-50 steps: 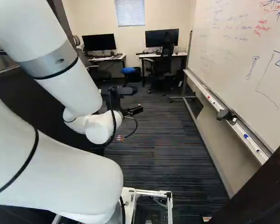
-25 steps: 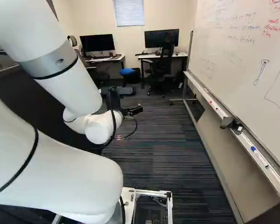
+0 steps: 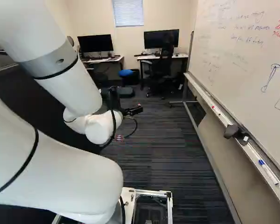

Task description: Open the door and move inside

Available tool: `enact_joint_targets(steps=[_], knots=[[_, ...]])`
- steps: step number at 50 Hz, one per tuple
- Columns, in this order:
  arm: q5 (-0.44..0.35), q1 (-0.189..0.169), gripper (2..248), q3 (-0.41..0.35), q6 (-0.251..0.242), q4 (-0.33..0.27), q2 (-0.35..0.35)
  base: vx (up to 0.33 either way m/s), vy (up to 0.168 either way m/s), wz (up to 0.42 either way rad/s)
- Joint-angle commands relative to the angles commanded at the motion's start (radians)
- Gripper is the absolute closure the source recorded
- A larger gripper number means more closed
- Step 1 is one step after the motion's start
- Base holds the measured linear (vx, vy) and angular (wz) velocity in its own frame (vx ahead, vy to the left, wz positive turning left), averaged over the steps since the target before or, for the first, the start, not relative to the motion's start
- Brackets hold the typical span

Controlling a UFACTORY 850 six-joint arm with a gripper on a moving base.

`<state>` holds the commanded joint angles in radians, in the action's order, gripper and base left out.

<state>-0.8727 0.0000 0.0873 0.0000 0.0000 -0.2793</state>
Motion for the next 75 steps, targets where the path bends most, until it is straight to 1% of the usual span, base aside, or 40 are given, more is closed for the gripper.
enact_joint_targets(steps=[49,75], knots=[[0.0,0.0,3,0.0,0.0,0.0,0.0,0.177,0.001,-0.004],[0.0,0.0,3,0.0,0.0,0.0,0.0,0.215,0.002,-0.015]])
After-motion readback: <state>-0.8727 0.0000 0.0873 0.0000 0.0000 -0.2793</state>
